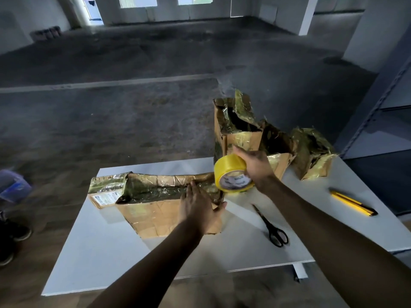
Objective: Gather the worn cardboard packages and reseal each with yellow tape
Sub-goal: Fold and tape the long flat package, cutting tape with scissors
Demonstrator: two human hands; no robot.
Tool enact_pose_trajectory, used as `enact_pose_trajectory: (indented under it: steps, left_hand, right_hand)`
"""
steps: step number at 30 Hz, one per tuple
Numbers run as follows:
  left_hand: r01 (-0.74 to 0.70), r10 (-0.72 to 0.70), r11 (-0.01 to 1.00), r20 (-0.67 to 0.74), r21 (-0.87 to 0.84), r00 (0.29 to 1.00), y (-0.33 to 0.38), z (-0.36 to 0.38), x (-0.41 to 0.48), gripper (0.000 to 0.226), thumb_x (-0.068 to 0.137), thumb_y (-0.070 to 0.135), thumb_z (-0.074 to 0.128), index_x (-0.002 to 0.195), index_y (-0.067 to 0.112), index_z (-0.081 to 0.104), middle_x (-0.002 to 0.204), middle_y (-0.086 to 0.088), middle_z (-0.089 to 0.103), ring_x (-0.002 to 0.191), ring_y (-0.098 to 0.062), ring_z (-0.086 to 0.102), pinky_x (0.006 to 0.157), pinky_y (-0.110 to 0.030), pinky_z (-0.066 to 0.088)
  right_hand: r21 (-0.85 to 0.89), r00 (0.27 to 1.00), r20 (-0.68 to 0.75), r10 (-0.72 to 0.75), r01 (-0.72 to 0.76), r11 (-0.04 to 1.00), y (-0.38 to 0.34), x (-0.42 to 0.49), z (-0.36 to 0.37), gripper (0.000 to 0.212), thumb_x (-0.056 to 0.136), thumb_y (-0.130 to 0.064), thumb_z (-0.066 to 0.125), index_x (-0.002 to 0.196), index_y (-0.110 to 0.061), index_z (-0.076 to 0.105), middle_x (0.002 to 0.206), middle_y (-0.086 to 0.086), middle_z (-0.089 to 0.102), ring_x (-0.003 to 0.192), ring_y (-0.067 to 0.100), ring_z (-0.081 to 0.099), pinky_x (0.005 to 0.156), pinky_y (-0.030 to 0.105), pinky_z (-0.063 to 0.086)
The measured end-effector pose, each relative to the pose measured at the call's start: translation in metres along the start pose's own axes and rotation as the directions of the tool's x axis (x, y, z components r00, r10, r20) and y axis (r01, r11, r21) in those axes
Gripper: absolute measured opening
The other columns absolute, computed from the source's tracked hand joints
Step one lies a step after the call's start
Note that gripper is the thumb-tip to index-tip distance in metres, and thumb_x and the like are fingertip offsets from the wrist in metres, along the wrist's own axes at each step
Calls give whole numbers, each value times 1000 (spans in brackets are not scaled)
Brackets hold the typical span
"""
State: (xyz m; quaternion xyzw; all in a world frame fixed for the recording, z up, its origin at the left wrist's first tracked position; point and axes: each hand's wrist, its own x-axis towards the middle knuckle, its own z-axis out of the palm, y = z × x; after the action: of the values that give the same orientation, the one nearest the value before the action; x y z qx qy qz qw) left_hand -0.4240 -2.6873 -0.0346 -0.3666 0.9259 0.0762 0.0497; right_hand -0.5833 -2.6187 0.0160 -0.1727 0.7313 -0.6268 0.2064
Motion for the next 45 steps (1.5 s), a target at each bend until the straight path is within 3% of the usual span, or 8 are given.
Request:
enact_pose_trajectory:
  steps: [3,9,16,20,28,32,36,45]
  left_hand:
    - [-3,3,1000,-1,3,1000,3,-2,-1,88,96,66,35,150,-3,28,161,-26,11,149,-34,19,118,-38,21]
    - [2,-4,1000,-67,-31,998,16,2,2,69,96,45,39,148,0,34,159,-23,24,147,-34,25,120,-43,20]
    - [-6,18,997,-169,73,985,22,4,12,68,98,61,29,134,6,46,135,-17,54,124,-33,52,106,-41,37]
    - [14,12,990,-189,138,982,24,4,12,84,92,73,30,144,6,39,144,-20,45,135,-34,43,118,-52,14]
    - [137,-146,989,-235,-54,961,33,18,11,70,92,54,43,143,6,36,151,-19,36,137,-33,36,103,-49,35]
    - [141,-160,987,-328,-82,931,35,26,11,47,84,41,59,119,11,49,122,-11,52,111,-30,48,86,-48,40]
    - [124,-153,987,-399,-98,904,36,34,14,39,70,30,76,97,11,54,96,-11,52,88,-30,49,73,-45,42]
    - [103,-120,993,-457,-62,881,37,41,15,28,75,24,47,97,11,60,96,-12,54,88,-31,49,74,-45,43]
  right_hand:
    - [-39,1000,12,-26,26,999,0,1,-21,48,87,-41,73,63,-1,61,60,8,53,56,19,52,54,26,42]
    - [-30,994,101,-38,42,999,3,-1,-22,54,91,-37,70,44,-20,49,46,-7,48,46,8,49,50,19,38]
    - [-37,982,182,-60,67,997,-4,1,-17,50,90,-46,68,52,-18,51,51,-3,54,50,11,55,55,22,41]
    - [-1,980,190,-54,56,998,-3,1,-21,41,91,-42,68,58,-19,65,55,-8,64,54,7,62,59,22,47]
    - [-80,974,221,-39,58,995,1,4,-31,57,86,-55,68,54,-15,43,54,8,41,47,16,45,54,23,38]
    - [-114,978,209,-16,41,993,10,4,-42,64,80,-61,70,46,-18,38,48,8,44,44,14,44,55,24,37]
    - [-132,972,233,20,11,991,26,4,-50,73,65,-74,72,73,-1,70,83,14,75,74,19,72,75,33,56]
    - [-140,949,299,96,-56,989,79,12,-61,56,81,-50,76,50,-13,48,48,1,44,46,11,45,56,26,36]
